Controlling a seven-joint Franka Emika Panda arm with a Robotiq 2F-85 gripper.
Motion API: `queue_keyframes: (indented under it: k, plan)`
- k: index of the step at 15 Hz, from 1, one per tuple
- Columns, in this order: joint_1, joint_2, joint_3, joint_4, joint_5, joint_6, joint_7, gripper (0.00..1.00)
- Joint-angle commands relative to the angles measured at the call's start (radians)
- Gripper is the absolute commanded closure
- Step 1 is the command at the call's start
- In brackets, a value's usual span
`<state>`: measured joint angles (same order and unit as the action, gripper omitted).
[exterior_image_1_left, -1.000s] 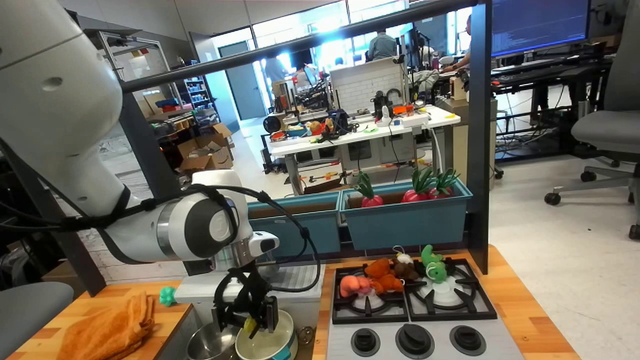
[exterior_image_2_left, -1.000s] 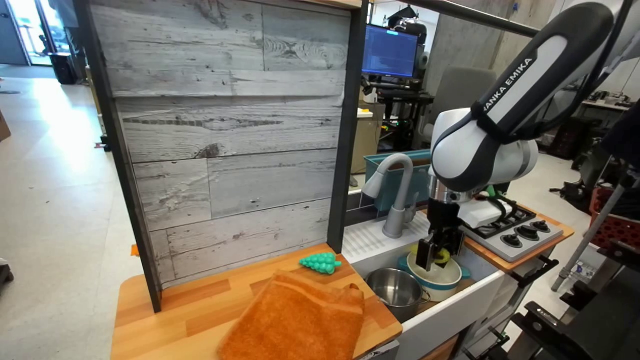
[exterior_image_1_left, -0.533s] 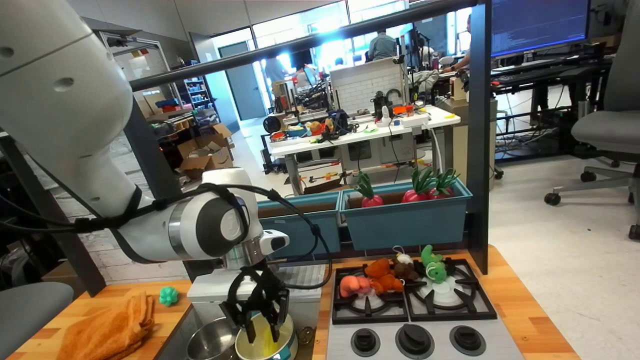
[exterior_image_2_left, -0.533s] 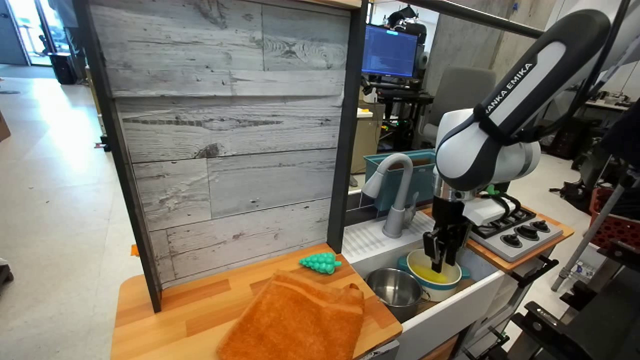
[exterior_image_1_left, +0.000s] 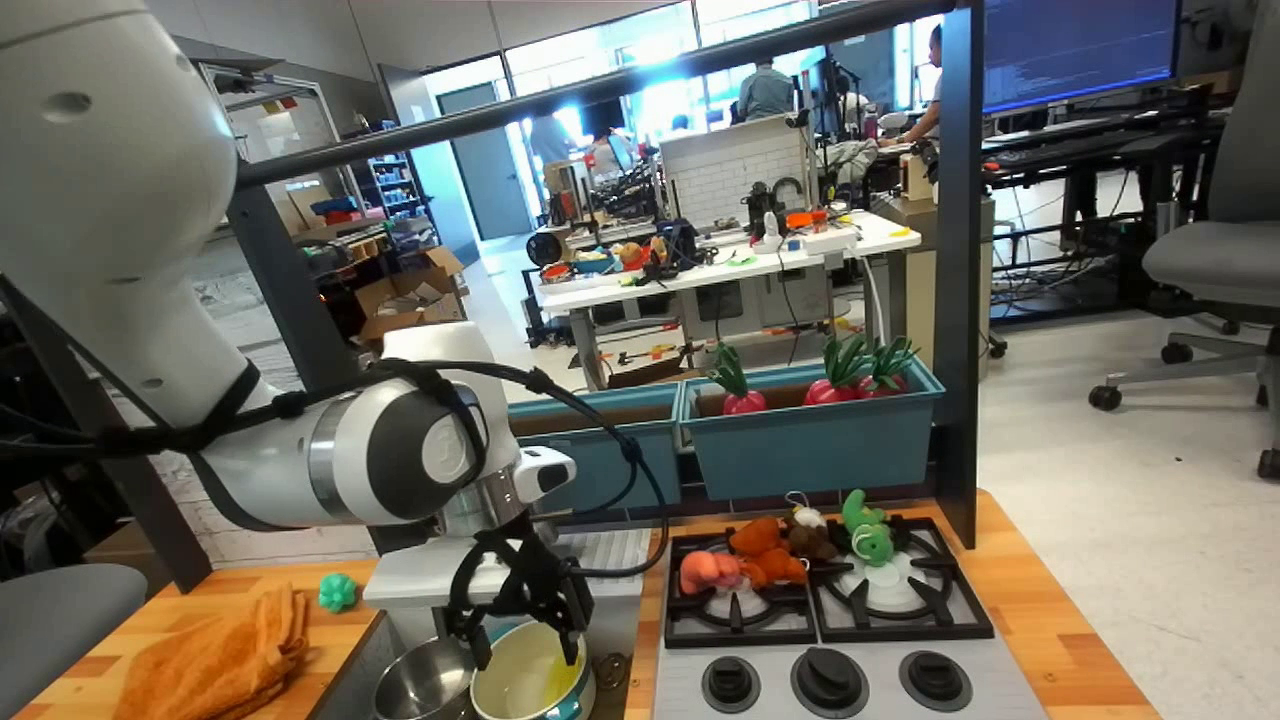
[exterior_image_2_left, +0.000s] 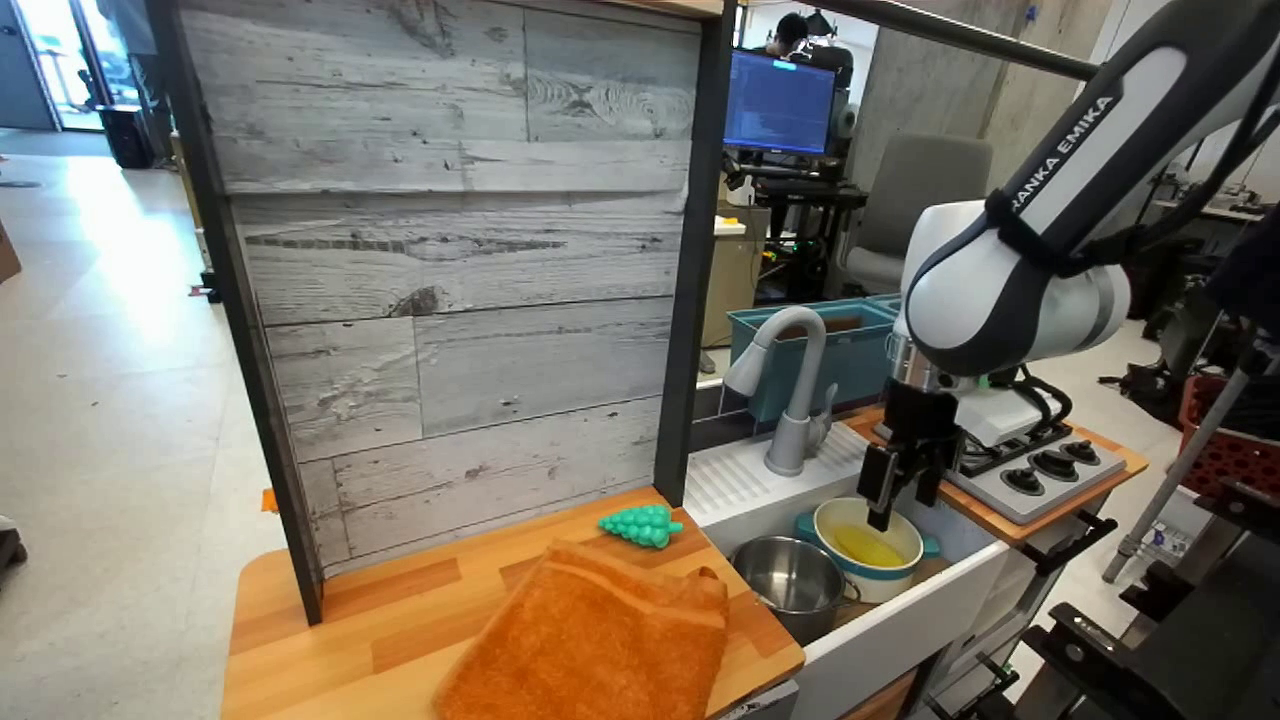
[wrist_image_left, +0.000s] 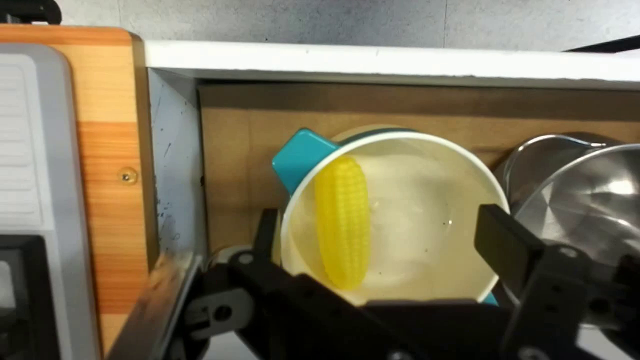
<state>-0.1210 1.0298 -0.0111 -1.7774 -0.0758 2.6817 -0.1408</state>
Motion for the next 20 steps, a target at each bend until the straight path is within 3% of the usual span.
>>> queue_keyframes:
  k: [1,5,7,9,10,11,16,20]
  plan:
    - [-0.034,-0.175,0.012,-0.241,-0.001,0.194,-0.034,0.00]
    - [-0.141,-0.340,0.105,-0.456,0.009,0.364,-0.097,0.00]
    - [-0.292,-0.432,0.252,-0.562,0.023,0.390,-0.164,0.00]
    - [-0.425,-0.454,0.412,-0.593,0.201,0.347,-0.342,0.00]
    - [-0.313,-0.391,0.293,-0.519,0.092,0.360,-0.207,0.00]
    - [-0.349,-0.412,0.329,-0.541,0.107,0.359,-0.235,0.00]
    - [-0.341,-0.348,0.328,-0.518,0.092,0.364,-0.233,0.00]
    - [-0.244,-0.389,0.303,-0.582,0.020,0.427,-0.227,0.00]
